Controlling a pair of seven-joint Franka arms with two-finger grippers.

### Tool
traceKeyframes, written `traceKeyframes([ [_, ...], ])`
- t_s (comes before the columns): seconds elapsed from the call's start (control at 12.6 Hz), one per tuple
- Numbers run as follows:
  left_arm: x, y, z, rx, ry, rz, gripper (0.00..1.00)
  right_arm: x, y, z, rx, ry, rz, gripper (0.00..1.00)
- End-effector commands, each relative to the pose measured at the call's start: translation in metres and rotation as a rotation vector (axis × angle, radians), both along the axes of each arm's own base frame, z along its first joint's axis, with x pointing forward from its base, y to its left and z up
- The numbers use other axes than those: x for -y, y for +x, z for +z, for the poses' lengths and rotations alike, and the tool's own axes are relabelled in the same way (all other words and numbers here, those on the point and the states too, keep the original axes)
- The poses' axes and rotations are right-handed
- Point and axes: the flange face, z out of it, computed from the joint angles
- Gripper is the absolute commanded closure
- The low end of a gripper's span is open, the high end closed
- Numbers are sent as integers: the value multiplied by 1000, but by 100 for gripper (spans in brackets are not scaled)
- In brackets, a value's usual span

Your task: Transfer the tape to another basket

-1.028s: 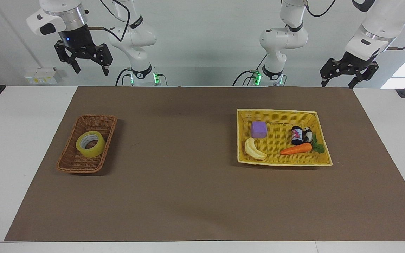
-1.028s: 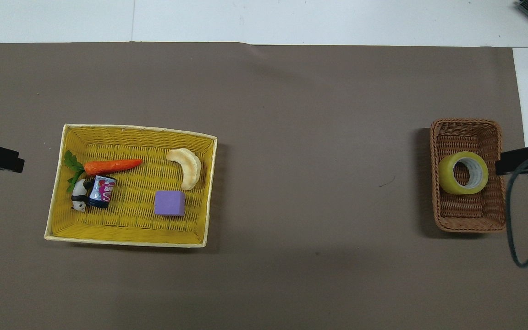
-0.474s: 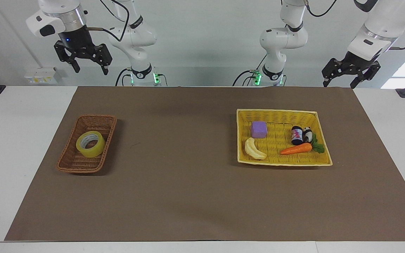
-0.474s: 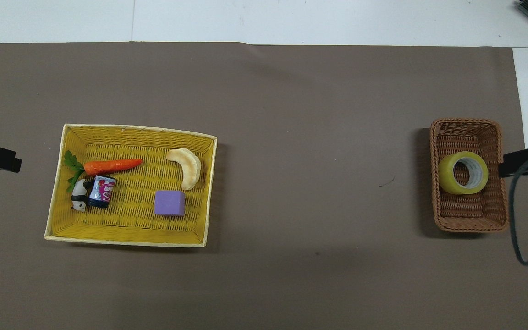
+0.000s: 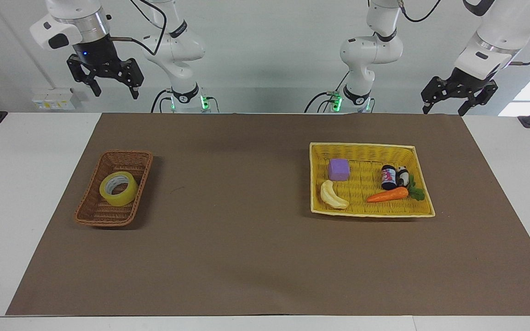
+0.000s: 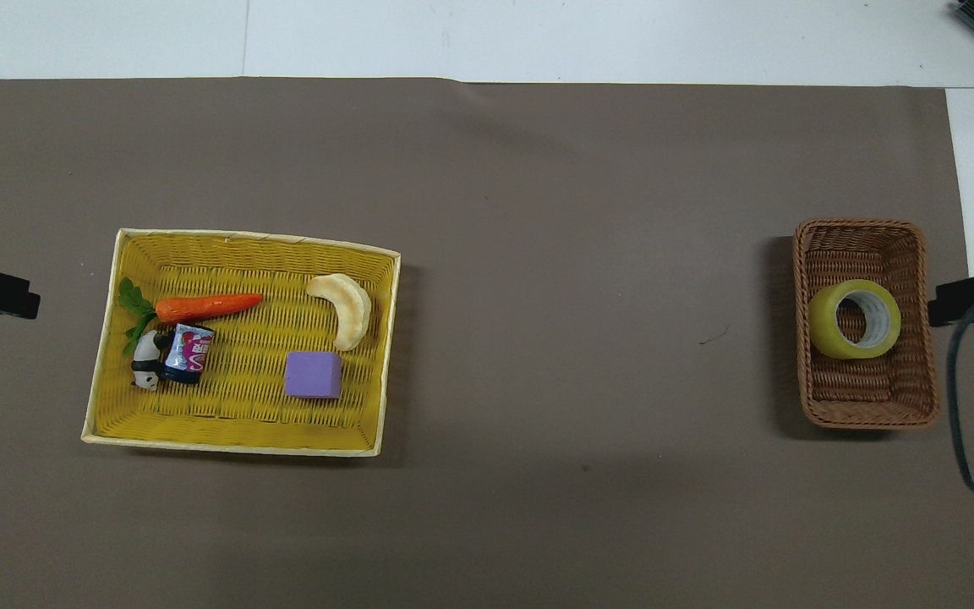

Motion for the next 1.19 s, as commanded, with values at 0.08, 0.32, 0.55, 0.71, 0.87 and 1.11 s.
traceKeyframes([
  [0.08,-4,-8,2,-6,11,-4,0,3,2,4,5,-3,18,0],
  [0.32,-4,-8,2,-6,11,-4,0,6,1,3,6,33,-25,0],
  [0.55,-4,-8,1,-8,11,-4,0,6,2,4,11,33,-26,0],
  [0.71,-3,-8,3,-3,11,-10,0,4,3,3,10,36,-16,0],
  [0.87,-4,-7,3,1,11,-4,0,3,3,3,9,35,-13,0],
  [1.11,-2,-6,2,1,11,-7,0,-1,5,2,28,80,-5,0],
])
